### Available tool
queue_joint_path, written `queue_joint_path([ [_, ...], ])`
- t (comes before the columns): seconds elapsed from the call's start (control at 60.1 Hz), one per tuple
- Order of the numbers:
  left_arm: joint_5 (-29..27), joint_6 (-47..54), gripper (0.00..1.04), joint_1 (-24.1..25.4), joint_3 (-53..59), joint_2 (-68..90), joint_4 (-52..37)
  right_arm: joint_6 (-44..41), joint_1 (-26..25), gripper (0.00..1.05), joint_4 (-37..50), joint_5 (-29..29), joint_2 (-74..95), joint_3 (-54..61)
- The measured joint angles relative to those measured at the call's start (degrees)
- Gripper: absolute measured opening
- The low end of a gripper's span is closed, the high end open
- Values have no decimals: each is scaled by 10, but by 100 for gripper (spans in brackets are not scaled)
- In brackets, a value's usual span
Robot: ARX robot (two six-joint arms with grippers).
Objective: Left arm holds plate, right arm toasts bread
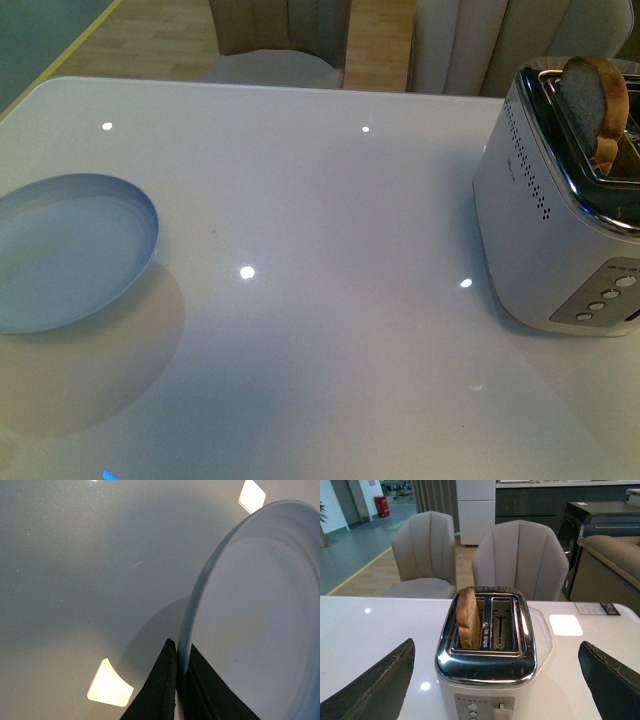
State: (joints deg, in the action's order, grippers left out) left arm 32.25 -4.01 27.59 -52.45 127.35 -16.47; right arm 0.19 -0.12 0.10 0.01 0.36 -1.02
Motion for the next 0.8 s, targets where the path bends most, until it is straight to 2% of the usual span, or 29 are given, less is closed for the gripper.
queue_joint_path([
  [0.316,10,0,3,-8,-52,75,-19,0,0,96,0,0,0,0],
  [0.799,3,2,3,-28,-57,116,-42,0,0,96,0,0,0,0],
])
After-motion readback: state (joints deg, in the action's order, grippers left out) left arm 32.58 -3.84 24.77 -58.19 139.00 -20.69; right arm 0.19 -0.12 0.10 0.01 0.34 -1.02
